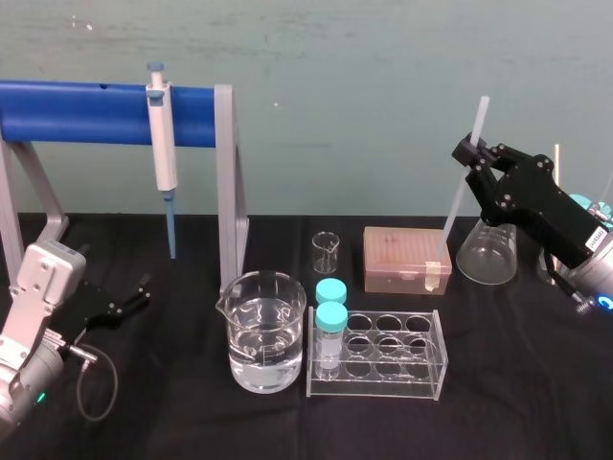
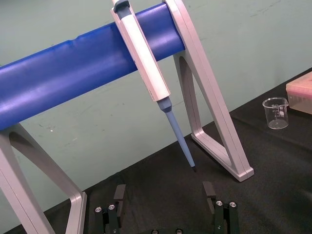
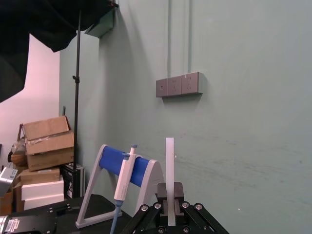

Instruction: Pick up the stirring rod with one hand, then place it down.

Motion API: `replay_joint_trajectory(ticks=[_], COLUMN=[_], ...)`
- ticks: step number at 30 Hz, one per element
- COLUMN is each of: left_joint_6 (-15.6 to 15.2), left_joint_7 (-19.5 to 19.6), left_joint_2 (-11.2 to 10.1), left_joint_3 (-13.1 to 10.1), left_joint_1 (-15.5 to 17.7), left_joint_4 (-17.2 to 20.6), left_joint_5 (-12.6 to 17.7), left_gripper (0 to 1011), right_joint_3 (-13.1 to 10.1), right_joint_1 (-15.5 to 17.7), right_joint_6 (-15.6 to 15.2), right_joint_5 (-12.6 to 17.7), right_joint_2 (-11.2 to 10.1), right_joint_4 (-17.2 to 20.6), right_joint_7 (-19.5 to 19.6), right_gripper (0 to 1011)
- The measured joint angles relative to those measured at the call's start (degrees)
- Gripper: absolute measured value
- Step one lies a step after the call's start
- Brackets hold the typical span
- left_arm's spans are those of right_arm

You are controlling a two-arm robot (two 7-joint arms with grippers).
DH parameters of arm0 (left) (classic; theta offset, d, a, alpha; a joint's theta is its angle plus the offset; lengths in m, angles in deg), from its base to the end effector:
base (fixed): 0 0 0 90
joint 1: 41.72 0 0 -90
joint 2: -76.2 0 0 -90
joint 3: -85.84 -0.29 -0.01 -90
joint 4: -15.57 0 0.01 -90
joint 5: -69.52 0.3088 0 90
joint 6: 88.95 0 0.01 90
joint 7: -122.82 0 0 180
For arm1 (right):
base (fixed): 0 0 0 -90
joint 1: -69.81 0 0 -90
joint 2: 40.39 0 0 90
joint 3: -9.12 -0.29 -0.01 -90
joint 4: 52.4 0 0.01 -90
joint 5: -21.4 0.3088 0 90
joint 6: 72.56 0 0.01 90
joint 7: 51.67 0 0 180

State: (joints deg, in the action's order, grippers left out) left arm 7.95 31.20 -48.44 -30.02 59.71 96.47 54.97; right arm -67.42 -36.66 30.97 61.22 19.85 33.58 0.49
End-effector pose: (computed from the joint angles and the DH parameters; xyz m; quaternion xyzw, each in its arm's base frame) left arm 0.3581 0.0827 -0.3023 0.1415 -0.1324 0.5800 0.7913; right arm 0.3949 -0.0942 -0.2121 0.1447 -0.1115 -0.3604 0.9147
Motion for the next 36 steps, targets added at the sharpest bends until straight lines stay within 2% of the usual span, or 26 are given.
replay_joint_trajectory(ticks=[36], left_joint_6=[0.0], left_joint_7=[0.0], left_joint_2=[0.0], left_joint_3=[0.0], left_joint_1=[0.0], left_joint_4=[0.0], left_joint_5=[0.0], left_gripper=[1000], right_joint_3=[0.8], right_joint_1=[-1.1], right_joint_6=[0.1], right_joint_5=[-1.3], right_joint_2=[0.9], right_joint_4=[-1.5], right_joint_7=[0.3], right_gripper=[71])
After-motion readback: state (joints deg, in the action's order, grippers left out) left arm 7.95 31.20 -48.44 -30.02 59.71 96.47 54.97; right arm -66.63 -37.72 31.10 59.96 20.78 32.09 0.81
